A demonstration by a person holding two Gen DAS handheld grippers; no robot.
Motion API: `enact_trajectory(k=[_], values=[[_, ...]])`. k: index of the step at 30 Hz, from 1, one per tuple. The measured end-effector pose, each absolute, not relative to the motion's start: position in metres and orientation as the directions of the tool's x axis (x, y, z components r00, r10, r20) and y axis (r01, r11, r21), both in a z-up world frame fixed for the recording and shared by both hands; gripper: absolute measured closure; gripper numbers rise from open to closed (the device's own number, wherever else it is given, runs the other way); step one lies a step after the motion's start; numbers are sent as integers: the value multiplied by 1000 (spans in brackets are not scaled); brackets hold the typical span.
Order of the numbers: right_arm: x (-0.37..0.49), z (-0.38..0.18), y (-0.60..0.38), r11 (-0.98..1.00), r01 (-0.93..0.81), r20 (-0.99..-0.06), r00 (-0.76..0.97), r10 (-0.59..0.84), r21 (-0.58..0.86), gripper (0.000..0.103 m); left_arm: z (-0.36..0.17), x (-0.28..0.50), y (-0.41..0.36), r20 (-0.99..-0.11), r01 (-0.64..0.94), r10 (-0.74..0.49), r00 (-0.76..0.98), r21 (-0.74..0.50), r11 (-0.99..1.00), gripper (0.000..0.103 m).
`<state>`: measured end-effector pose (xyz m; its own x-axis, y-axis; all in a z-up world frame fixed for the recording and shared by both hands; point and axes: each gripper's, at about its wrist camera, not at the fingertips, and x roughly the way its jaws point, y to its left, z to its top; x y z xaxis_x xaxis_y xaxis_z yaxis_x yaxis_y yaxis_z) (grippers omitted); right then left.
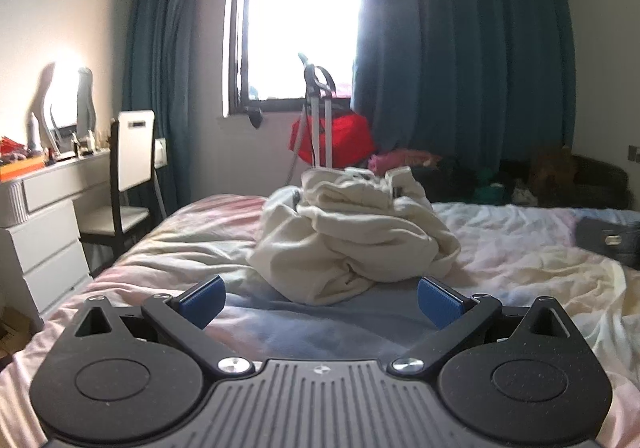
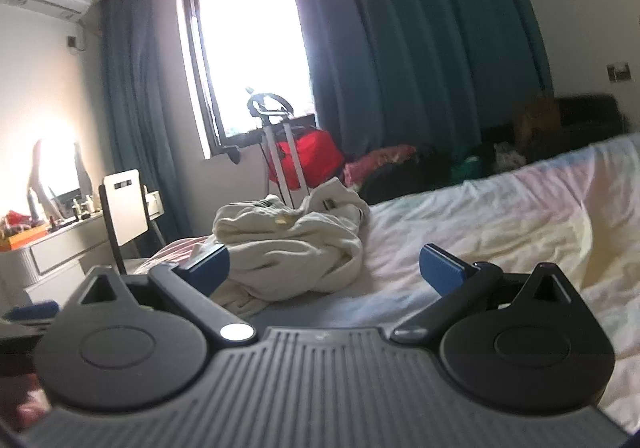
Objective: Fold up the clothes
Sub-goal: 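Move both grippers toward the crumpled white pants on the bed, then grasp the white pants' ribbed leg cuff with the left gripper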
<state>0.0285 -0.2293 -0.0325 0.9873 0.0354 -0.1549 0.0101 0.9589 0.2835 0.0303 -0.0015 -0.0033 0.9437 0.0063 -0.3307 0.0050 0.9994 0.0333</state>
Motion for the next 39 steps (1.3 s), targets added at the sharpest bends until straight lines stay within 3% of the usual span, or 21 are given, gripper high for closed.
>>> enact_trajectory(k=[6,16,22,23,24,28,29,30,33,39], values=[[28,-29,-251,935,36,-157,987,22,354,0,4,105,-20,-368,19,-5,930,34,999,0],[72,-48,-258,943,8,-241,968,76,333,5,-11,298,-82,-444,-15,96,891,182,983,0],[104,-77,-272,914,12,-293,949,117,405,5,-28,370,-104,-431,-43,152,890,251,967,2],[109,-82,-273,913,16,-307,944,120,407,5,-31,380,-107,-431,-55,172,886,271,961,6],[114,-87,-274,912,20,-321,939,124,410,5,-35,392,-112,-432,-89,226,873,314,945,18],[127,-100,-277,915,22,-348,928,131,403,5,-35,424,-108,-435,-204,346,831,340,918,31],[129,-102,-277,915,25,-350,928,129,402,5,-32,426,-107,-426,-222,364,828,346,911,49],[131,-104,-277,916,25,-351,928,128,399,5,-28,425,-105,-424,-225,361,830,337,914,57],[134,-105,-275,925,17,-352,927,127,379,5,-12,417,-97,-414,-230,350,840,313,922,69],[125,-91,-269,948,-3,-302,948,104,318,5,37,348,-81,-324,-203,288,901,271,941,77]])
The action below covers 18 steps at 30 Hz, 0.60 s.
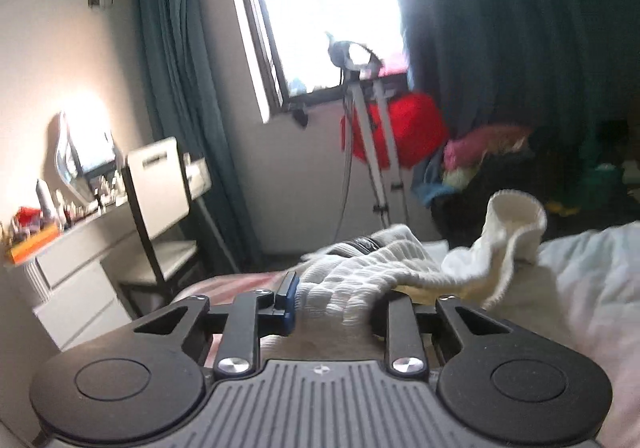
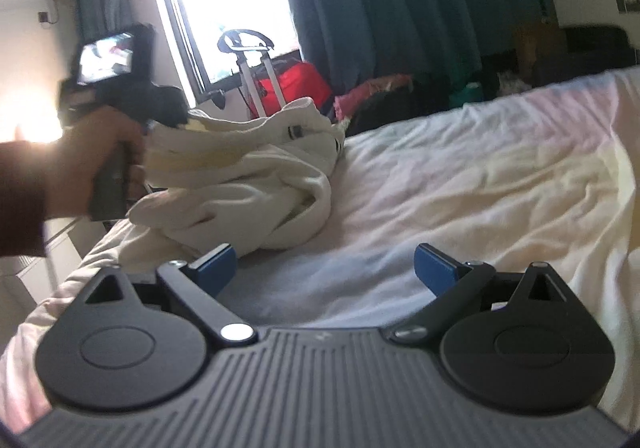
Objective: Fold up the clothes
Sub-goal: 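Grasp the white pants' ribbed leg cuff with the left gripper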
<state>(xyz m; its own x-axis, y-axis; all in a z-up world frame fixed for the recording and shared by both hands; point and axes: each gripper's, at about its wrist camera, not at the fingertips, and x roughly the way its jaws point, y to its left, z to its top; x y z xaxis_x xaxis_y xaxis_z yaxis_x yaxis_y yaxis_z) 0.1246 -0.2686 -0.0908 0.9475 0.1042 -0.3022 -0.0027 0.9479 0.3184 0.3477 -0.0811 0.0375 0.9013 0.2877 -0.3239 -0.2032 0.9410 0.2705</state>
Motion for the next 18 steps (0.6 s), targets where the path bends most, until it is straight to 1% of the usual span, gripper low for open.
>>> enact_trajectory(k=[4,9,11,16,18], values=[[113,-80,-266,953,-9,-264,960,94,304,5,68,276,-71,-266,-138,210,941,267,954,79],[94,-69,-262,967,-25,-234,968,87,253,5,76,183,-52,-240,-51,114,964,254,966,79],[84,-65,-261,973,-28,-226,971,81,231,5,72,145,-43,-238,-22,82,968,244,969,80],[64,-57,-253,984,-30,-220,973,69,173,5,49,70,-7,-275,-4,41,961,133,991,81],[61,-57,-250,987,-21,-233,971,58,158,5,35,49,7,-292,-7,32,956,87,996,81]])
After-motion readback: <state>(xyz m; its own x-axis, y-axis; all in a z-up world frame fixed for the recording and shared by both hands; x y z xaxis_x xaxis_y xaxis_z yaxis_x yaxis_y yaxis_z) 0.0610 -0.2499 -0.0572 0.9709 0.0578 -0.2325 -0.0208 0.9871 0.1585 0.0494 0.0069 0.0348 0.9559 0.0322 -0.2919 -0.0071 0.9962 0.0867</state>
